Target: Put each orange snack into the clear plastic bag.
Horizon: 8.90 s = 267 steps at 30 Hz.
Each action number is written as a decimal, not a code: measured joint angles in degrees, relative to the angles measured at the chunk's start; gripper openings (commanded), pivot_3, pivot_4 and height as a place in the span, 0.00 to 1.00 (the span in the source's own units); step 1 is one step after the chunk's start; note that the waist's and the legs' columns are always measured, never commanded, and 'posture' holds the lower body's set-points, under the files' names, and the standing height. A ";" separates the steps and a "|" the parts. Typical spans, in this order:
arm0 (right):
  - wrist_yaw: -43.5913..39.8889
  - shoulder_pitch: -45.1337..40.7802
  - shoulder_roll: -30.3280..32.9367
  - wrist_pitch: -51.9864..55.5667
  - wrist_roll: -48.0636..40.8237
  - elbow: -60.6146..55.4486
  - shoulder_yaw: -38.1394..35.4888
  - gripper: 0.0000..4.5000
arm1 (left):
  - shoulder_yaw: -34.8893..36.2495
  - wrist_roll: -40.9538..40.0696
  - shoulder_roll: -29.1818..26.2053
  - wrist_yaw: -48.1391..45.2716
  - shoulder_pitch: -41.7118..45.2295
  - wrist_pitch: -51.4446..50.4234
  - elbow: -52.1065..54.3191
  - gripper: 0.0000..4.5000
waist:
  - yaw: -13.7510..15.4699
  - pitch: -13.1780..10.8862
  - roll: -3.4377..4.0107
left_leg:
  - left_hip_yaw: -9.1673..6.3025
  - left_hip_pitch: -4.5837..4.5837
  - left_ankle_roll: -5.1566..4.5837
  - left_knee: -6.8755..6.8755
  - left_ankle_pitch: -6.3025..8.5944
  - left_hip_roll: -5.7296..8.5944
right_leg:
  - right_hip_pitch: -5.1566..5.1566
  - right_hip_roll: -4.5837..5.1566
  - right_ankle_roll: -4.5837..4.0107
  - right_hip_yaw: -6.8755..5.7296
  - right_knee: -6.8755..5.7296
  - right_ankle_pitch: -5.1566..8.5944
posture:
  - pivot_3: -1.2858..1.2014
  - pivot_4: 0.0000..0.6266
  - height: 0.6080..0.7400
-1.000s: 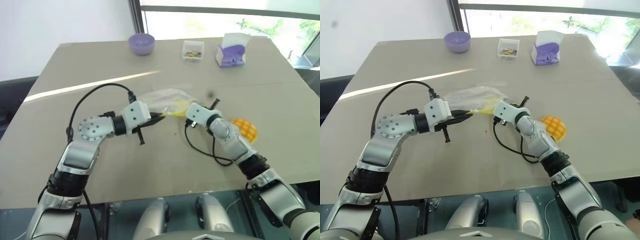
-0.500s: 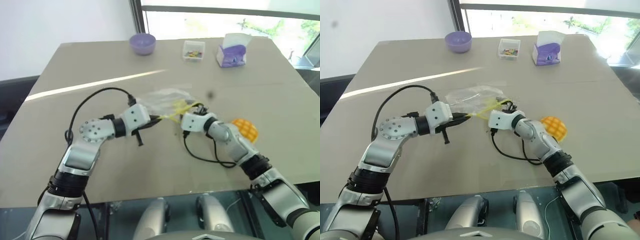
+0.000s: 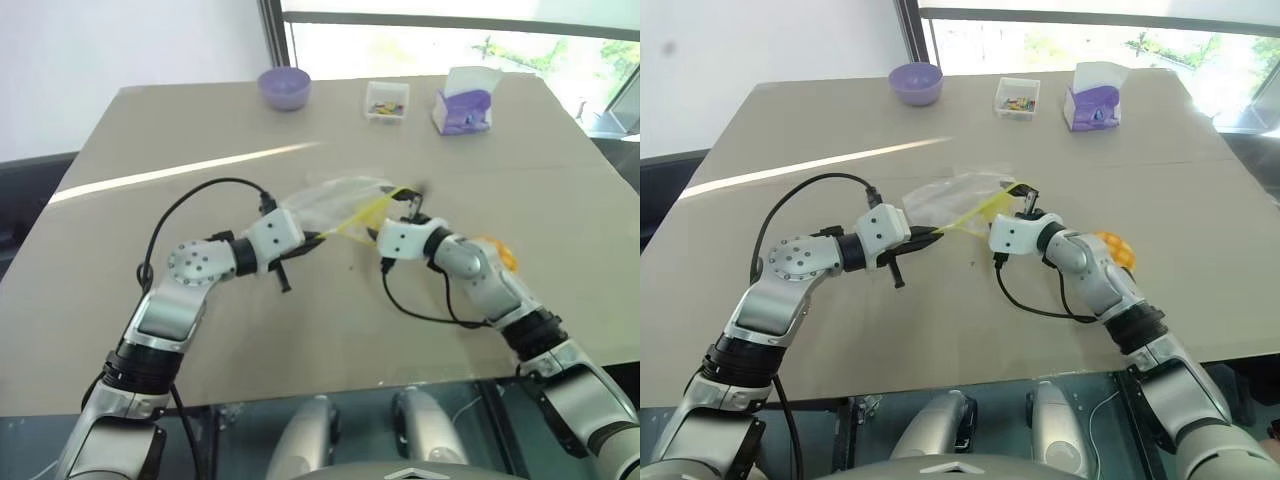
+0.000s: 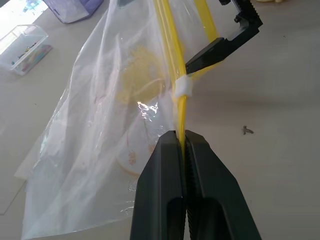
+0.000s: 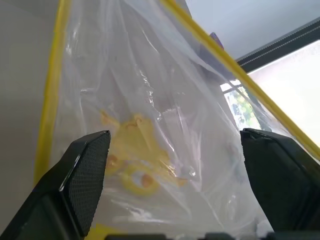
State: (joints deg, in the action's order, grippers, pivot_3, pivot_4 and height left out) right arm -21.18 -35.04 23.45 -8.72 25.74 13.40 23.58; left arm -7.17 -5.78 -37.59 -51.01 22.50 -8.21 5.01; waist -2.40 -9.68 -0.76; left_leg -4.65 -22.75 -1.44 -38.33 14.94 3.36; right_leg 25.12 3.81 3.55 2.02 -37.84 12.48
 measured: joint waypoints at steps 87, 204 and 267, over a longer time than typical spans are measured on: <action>-15.94 9.75 5.03 38.87 -33.76 -30.68 -12.21 0.17 | -0.97 -0.26 2.05 -3.21 3.77 1.11 -2.66 0.00 | 1.66 0.03 -0.05 | -0.42 0.73 -0.42 0.07 0.26 -0.07 | -1.30 0.10 0.03 -0.60 0.92 0.01 | 0.52 0.24 1.00; -8.40 22.07 20.49 7.19 -6.25 -25.24 -18.65 0.01 | -2.28 -0.45 9.66 -1.65 10.92 18.29 -16.84 0.00 | 1.53 0.02 0.01 | -0.12 -0.18 -0.28 0.02 0.17 0.03 | -0.31 0.16 0.06 -0.24 0.82 -0.01 | 0.52 0.24 1.00; -23.21 5.18 4.88 25.00 -9.68 -33.07 0.30 0.10 | -4.08 1.32 6.34 -2.49 5.00 8.12 -5.64 0.00 | 1.62 -0.05 0.04 | -0.34 -0.03 -0.28 -0.10 0.15 0.09 | -0.55 0.15 0.15 -0.49 0.80 -0.08 | 0.52 0.24 1.00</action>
State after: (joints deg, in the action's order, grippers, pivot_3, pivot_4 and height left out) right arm -44.40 -29.86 28.33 16.28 16.06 -19.67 23.88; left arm -11.26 -4.45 -31.25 -53.50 27.50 -0.09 -0.63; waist -0.78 -9.73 -0.73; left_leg -4.98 -22.78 -1.72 -38.43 15.09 3.44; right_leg 24.57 3.96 3.70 1.53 -37.04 12.40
